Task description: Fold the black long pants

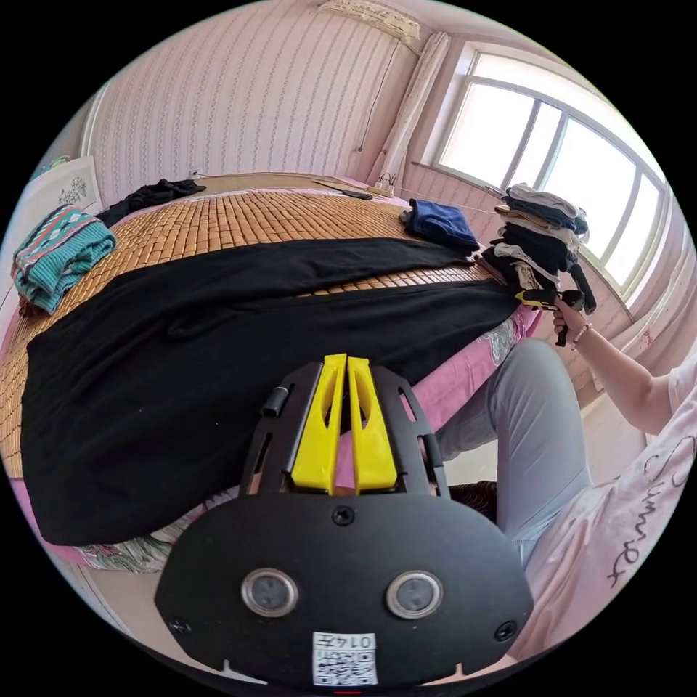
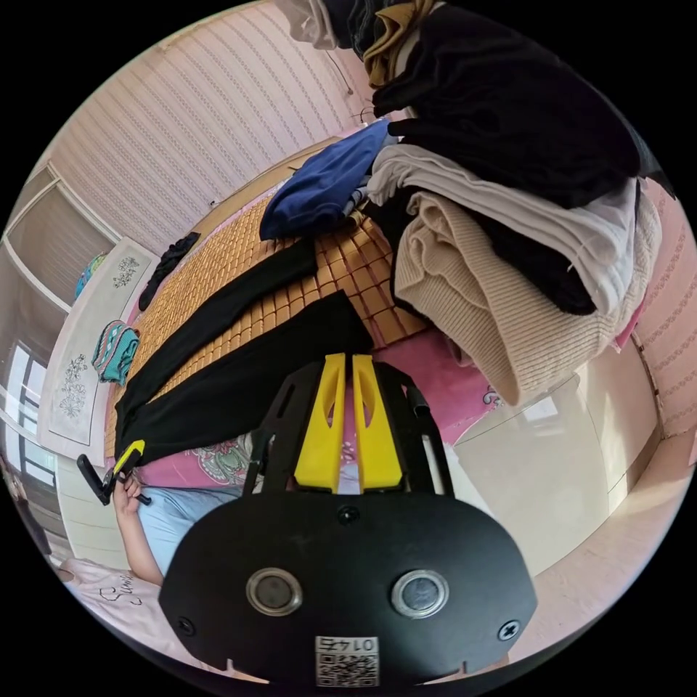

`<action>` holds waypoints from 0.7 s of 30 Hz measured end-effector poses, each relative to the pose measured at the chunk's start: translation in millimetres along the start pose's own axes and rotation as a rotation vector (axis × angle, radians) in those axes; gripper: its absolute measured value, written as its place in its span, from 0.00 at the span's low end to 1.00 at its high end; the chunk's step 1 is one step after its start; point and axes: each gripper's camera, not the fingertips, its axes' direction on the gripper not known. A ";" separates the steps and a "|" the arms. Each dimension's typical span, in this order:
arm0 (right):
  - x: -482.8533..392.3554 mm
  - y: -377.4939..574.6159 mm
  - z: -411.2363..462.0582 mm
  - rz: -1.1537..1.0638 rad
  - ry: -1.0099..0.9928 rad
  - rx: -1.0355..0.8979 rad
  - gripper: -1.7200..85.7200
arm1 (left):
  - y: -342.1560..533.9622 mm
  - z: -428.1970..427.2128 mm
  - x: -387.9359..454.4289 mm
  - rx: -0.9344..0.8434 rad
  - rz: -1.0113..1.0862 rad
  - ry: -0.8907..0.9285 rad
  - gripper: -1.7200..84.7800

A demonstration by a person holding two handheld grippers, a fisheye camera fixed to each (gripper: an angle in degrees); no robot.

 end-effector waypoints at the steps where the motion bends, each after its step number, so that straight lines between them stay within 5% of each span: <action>1: -4.1 -1.8 3.9 -0.003 0.005 -0.004 0.01 | 0.2 -2.6 4.2 -0.019 0.030 0.010 0.01; 13: -52.5 -15.4 47.5 -0.042 0.079 -0.066 0.03 | 1.2 -31.9 10.7 -0.208 0.089 0.119 0.01; 21: -102.4 -11.6 47.3 -0.065 0.242 0.037 0.07 | -1.9 -123.0 -3.1 -0.042 0.064 -0.029 0.02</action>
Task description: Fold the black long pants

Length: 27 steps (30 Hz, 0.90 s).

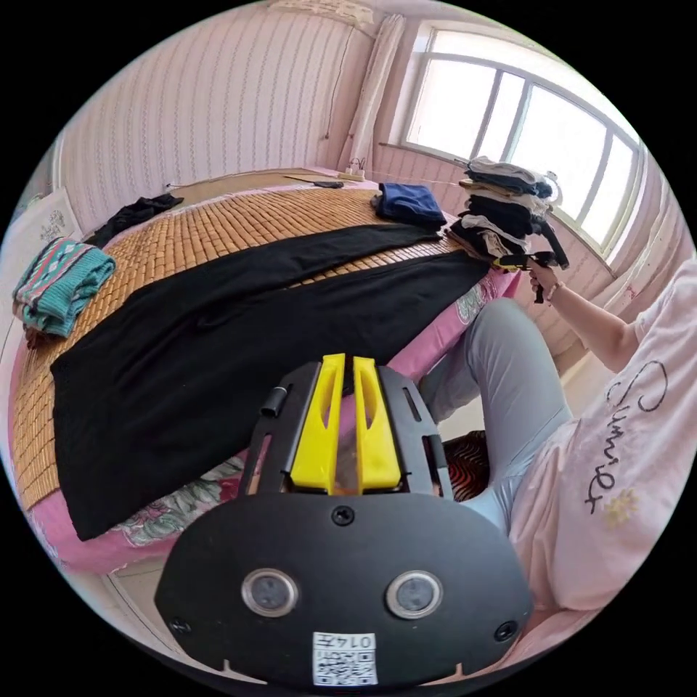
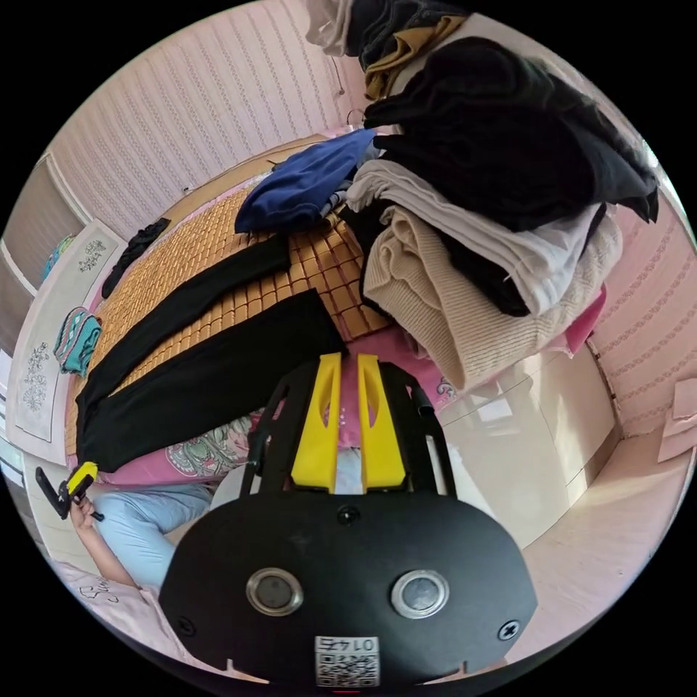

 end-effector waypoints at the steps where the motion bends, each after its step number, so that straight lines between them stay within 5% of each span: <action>1: -18.3 -1.0 -5.7 -0.041 0.028 0.039 0.07 | 6.9 -21.6 -17.2 0.036 -0.066 -0.061 0.02; 8: -229.1 -42.6 5.6 -0.545 -0.180 0.117 0.09 | 55.4 -154.9 -114.2 0.556 -0.558 -0.443 0.01; 13: -489.8 -60.0 32.7 -1.070 -0.499 0.006 0.11 | 49.9 -165.9 -169.8 0.416 -0.663 -0.562 0.06; 18: -692.6 -38.6 54.2 -1.401 -0.544 -0.058 0.11 | 84.2 -165.0 -196.8 0.321 -0.736 -0.564 0.09; 23: -845.5 -20.6 93.1 -1.517 -0.564 -0.177 0.12 | 107.6 -177.4 -225.1 0.145 -0.812 -0.636 0.10; 27: -935.4 -1.0 126.8 -1.561 -0.525 -0.218 0.14 | 122.4 -186.5 -240.7 0.187 -0.868 -0.560 0.11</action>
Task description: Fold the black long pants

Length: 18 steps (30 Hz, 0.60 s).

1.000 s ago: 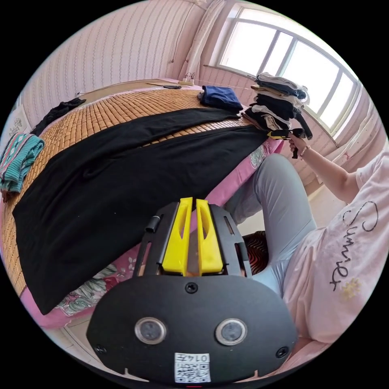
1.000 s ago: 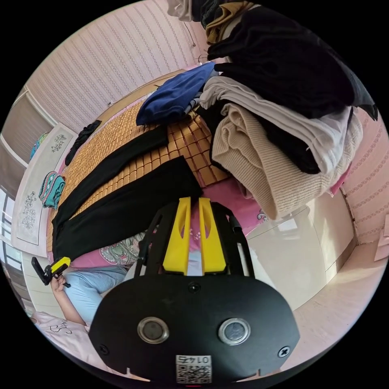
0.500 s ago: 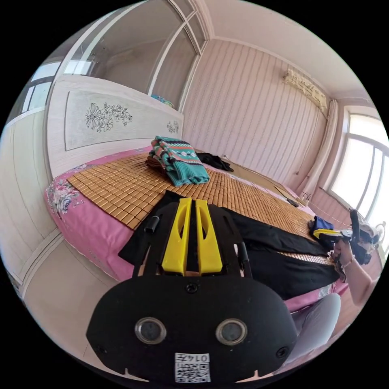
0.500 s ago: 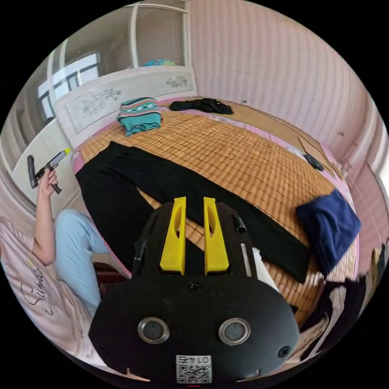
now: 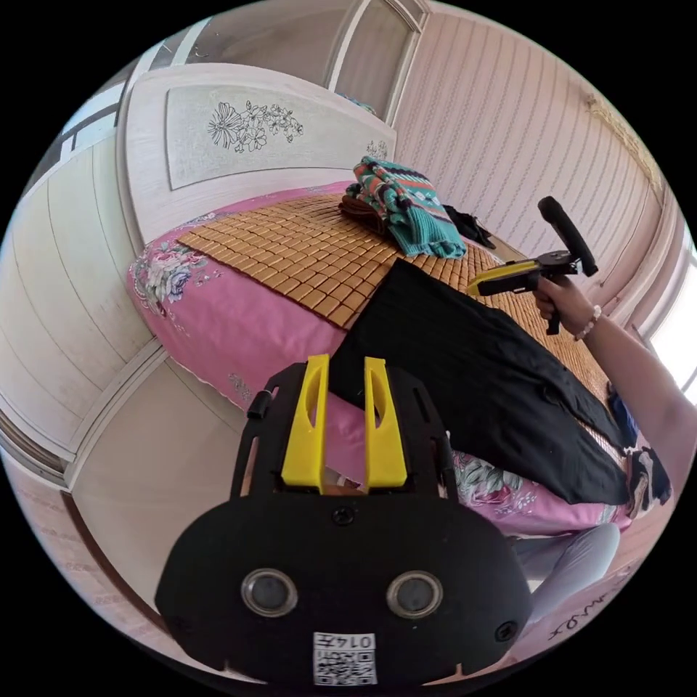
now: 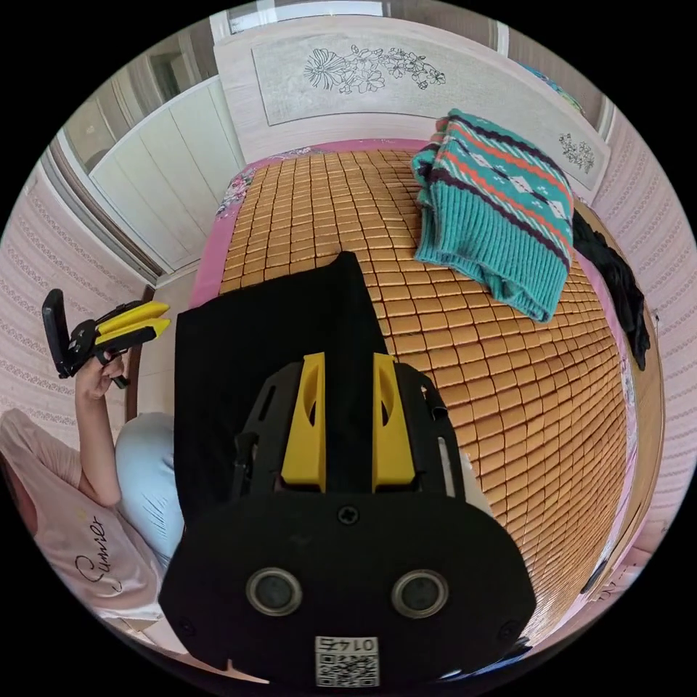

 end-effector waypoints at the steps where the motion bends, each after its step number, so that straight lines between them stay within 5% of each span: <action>1: 1.2 -16.1 14.6 0.000 0.020 -0.020 0.14 | -1.5 3.1 -5.2 -0.011 -0.007 0.039 0.11; 10: 29.6 -67.8 41.1 0.085 0.068 -0.040 0.02 | -8.1 13.9 -24.2 -0.037 -0.053 0.071 0.08; 18: 24.5 -101.5 72.8 0.023 0.024 -0.139 0.09 | -10.4 1.5 -15.7 -0.044 -0.006 0.040 0.01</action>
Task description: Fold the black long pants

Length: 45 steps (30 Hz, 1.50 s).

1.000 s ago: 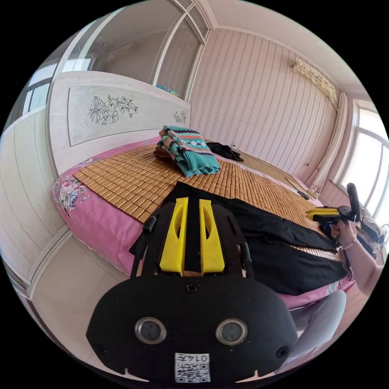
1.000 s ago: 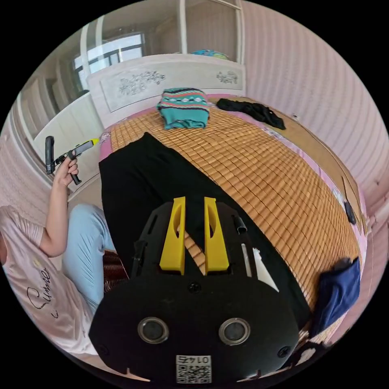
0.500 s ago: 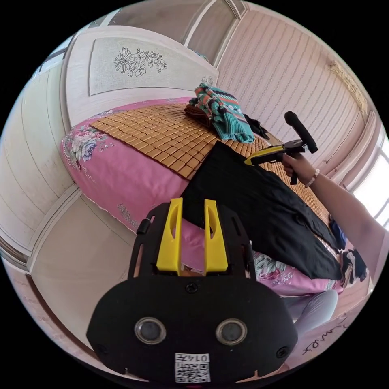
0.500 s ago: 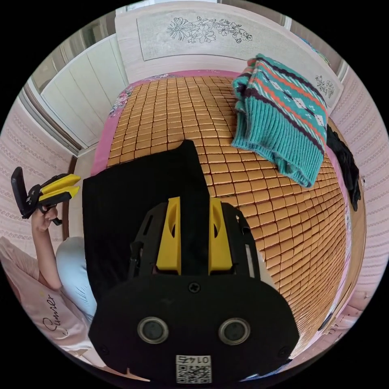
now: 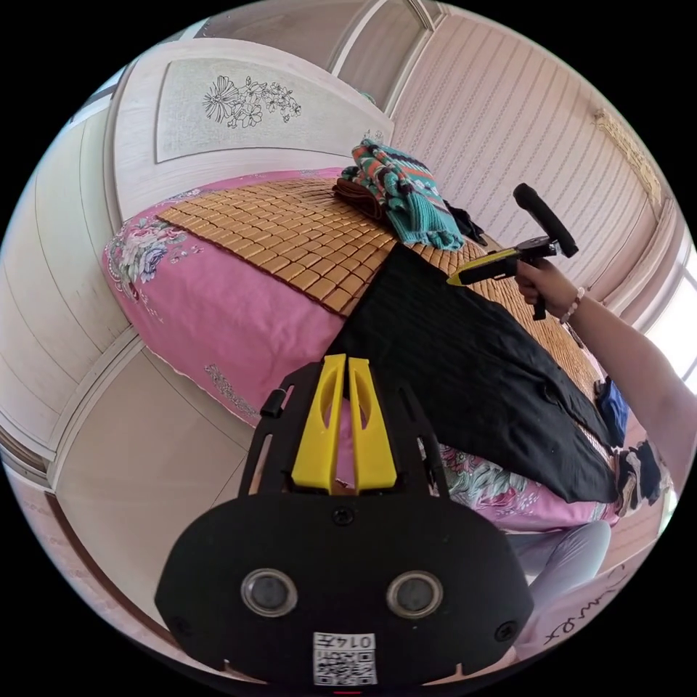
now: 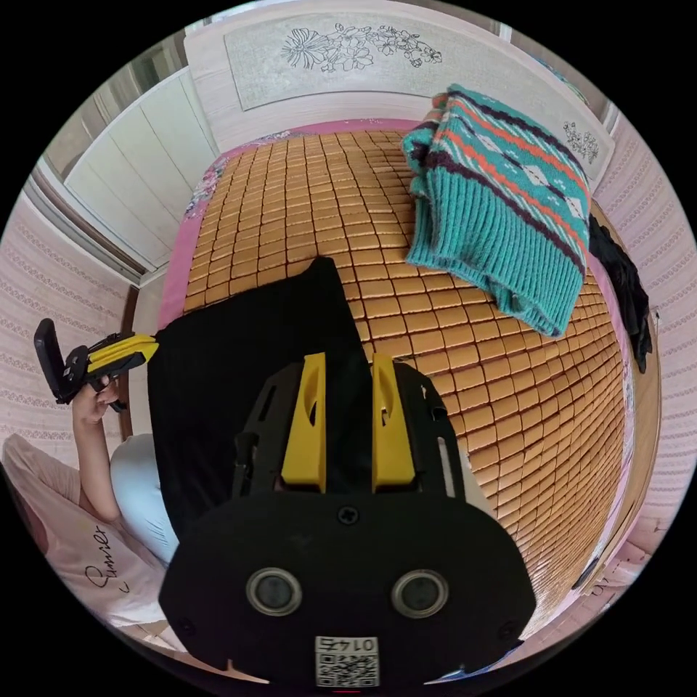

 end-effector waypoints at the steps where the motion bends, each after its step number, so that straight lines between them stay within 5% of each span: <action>1: -3.9 -4.0 5.9 -0.015 0.032 -0.014 0.09 | 0.3 -2.5 1.3 0.001 0.000 -0.006 0.01; 14: -2.2 -36.1 -12.0 -0.041 0.058 0.070 0.03 | 8.4 -37.1 4.3 0.251 -0.178 -0.116 0.01; 19: 9.2 -29.3 8.2 0.030 0.048 0.032 0.10 | 16.6 -36.6 6.2 0.209 -0.186 -0.109 0.01; 27: 12.6 1.4 -7.9 0.069 0.032 0.079 0.03 | 30.3 -67.0 36.6 0.317 -0.126 -0.162 0.01; 31: 5.5 7.9 6.8 0.059 0.064 0.012 0.04 | 32.8 -50.2 42.6 0.194 -0.122 -0.206 0.01; 35: 6.9 35.4 -11.6 0.085 0.060 0.053 0.09 | 47.9 -71.8 43.6 0.275 -0.206 -0.254 0.01; 41: 8.5 182.4 -103.3 0.132 0.086 0.242 0.11 | 75.8 -118.3 62.3 0.528 -0.174 -0.143 0.01; 45: 11.0 366.6 -148.3 0.310 0.213 0.297 0.10 | 65.6 -112.8 107.6 0.455 0.064 0.032 0.01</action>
